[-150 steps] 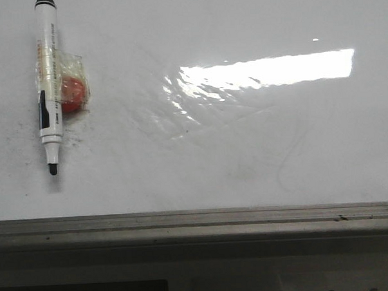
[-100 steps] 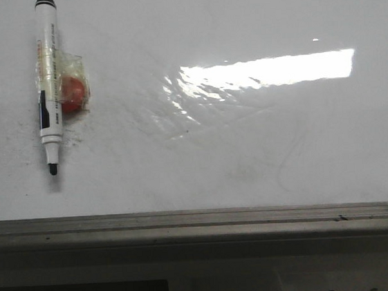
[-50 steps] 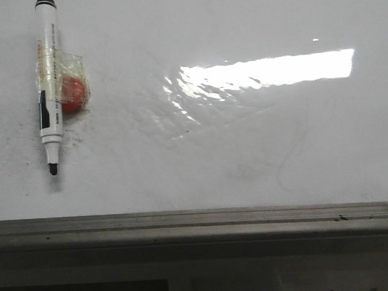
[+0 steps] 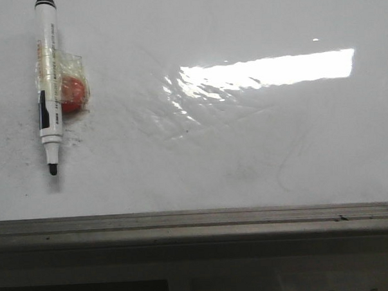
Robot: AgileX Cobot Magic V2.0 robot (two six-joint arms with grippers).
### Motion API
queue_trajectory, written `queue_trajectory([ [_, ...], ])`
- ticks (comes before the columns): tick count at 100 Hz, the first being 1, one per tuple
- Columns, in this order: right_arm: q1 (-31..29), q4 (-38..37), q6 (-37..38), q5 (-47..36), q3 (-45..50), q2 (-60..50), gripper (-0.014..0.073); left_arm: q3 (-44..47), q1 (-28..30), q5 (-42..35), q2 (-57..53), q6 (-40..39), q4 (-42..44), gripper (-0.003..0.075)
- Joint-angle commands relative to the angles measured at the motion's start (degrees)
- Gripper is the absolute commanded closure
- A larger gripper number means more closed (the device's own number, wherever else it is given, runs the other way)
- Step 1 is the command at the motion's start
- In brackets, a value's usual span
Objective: Write number 8 on whiteboard
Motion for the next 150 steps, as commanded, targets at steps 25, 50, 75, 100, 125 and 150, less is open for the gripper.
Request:
queue_trajectory([
  [25, -0.28, -0.03, -0.35, -12.18, 0.75, -1.28, 0.0658, 1.80, 0.18, -7.72, -1.79, -0.06, -1.93, 0.0741],
  [50, -0.28, 0.08, -0.35, -23.32, 0.10, -1.28, 0.0657, 1.80, 0.18, -15.79, -1.79, -0.06, -4.25, 0.0741],
  [75, 1.68, 0.08, -0.35, -10.15, -7.43, -1.28, 0.0657, -0.73, 0.18, -19.87, -1.79, -1.31, -16.06, 0.0741],
  [100, 6.40, 0.31, -0.35, 7.15, -15.83, 0.38, 0.0657, -9.35, 0.18, -4.20, -0.08, 1.27, -12.31, 0.0741],
  [125, 6.40, 2.09, -0.35, 12.92, -20.32, 6.93, 0.0657, -16.04, 0.18, 3.36, 2.63, 2.78, -12.08, 0.0741],
  [150, 6.40, 2.78, -0.35, 13.05, -20.55, 7.51, 0.0657, -15.94, 0.18, 0.81, 2.63, 2.78, -13.26, 0.0531],
])
